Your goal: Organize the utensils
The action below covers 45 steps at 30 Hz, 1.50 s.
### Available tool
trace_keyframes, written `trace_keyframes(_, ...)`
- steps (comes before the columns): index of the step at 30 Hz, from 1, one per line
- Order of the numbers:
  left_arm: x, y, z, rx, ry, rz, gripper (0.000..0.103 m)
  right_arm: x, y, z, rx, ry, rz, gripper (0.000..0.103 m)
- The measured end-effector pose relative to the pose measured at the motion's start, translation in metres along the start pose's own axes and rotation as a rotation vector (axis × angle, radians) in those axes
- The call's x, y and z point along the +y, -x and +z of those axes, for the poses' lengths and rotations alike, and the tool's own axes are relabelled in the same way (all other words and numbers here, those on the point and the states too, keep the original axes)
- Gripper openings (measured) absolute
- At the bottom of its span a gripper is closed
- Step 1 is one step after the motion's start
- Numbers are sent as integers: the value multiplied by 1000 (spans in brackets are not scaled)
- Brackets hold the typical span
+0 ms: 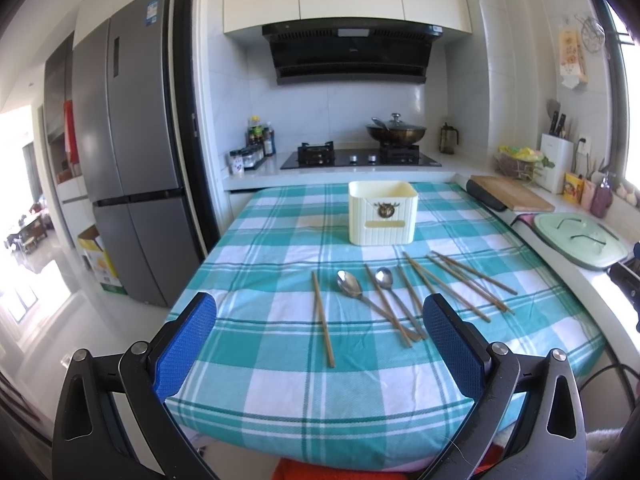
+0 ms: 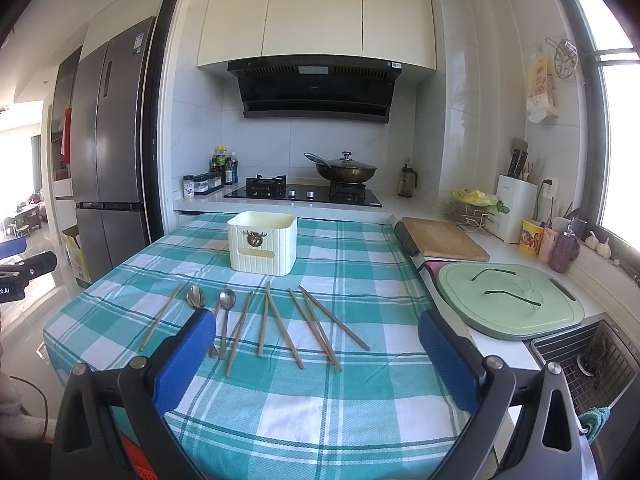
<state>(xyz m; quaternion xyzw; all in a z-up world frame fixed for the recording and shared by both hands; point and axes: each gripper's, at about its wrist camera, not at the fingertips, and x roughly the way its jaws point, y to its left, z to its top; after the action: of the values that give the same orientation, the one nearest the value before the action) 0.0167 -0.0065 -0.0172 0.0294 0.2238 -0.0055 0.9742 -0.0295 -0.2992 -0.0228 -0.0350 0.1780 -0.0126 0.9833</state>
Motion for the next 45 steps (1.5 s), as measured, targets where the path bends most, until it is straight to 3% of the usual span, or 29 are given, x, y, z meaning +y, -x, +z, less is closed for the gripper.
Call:
trace_keyframes(30, -10, -17, 1, 42, -12, -9, 103, -16, -14, -3, 41, -23, -20, 103)
trace_keyframes(35, -8, -30, 1, 72, 4, -35, 103, -20, -21, -5, 51, -33, -24, 103)
trace_keyframes(39, -6, -45, -2, 111, 18, -113, 103, -25, -33, -7, 76, -40, -29, 103)
trace_keyframes(45, -8, -87, -12, 211, -10, -129, 103, -43, -63, -6, 116, -39, -38, 103)
